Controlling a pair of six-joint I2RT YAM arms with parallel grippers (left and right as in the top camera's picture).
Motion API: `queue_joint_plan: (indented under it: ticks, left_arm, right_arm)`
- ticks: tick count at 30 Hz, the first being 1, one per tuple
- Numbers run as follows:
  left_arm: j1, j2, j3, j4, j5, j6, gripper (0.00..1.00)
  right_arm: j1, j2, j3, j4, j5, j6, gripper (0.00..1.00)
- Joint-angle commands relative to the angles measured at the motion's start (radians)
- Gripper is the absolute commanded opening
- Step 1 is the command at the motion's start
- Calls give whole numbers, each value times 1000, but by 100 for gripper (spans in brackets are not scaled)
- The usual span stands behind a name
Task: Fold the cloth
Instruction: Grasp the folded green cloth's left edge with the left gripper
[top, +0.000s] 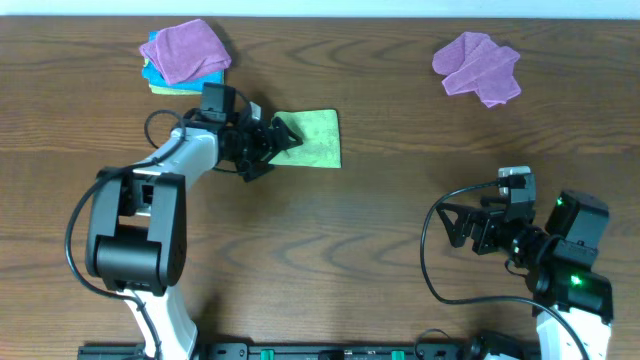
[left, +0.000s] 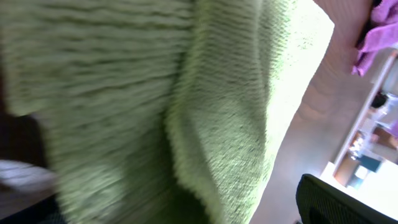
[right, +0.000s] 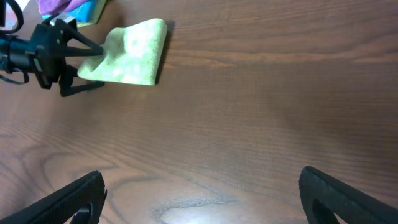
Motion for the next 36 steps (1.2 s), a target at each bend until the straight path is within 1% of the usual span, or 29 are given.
queue_joint_plan:
  ticks: [1,2,3,6,8,11,15,16,20,26,31,36]
  left_arm:
    - [-39,18,-30,2,-161,-44,97]
    - [-49,18,-30,7,-184,-44,98]
    - [-57,19,-30,12,-206,-44,95]
    - [-78,24,-30,31,-267,-44,80]
    - [-90,38,-30,58,-291,-44,75]
    - [-98,56,-30,99,-299,-43,68]
    - [-102,88,-30,149,-312,-43,56]
    - [-102,97,-30,157,-318,-40,49]
    - [-103,127,-30,193,-318,-10,40]
    - [-103,135,-30,273,-317,70,6]
    - [-99,135,-20,332,-306,64,6]
    - [-96,127,60,303,-264,65,6]
  right_arm:
    - [-5,0,-5,-1,-10,11,99]
    - [-5,0,-5,-1,-11,11,99]
    - [-5,0,-5,-1,-11,11,99]
    - [-5,0,-5,-1,-11,11,99]
    - [-5,0,-5,-1,-10,11,99]
    - [-5,0,-5,-1,-10,11,99]
    - [-5,0,-5,-1,-11,11,99]
    - [-5,0,-5,-1,-11,11,99]
    - [-5,0,-5,-1,-11,11,99]
    - [-5,0,-5,-1,-11,11,99]
    - [-5,0,-5,-1,-11,11,99]
    - [-5,0,-5,-1,-10,11,99]
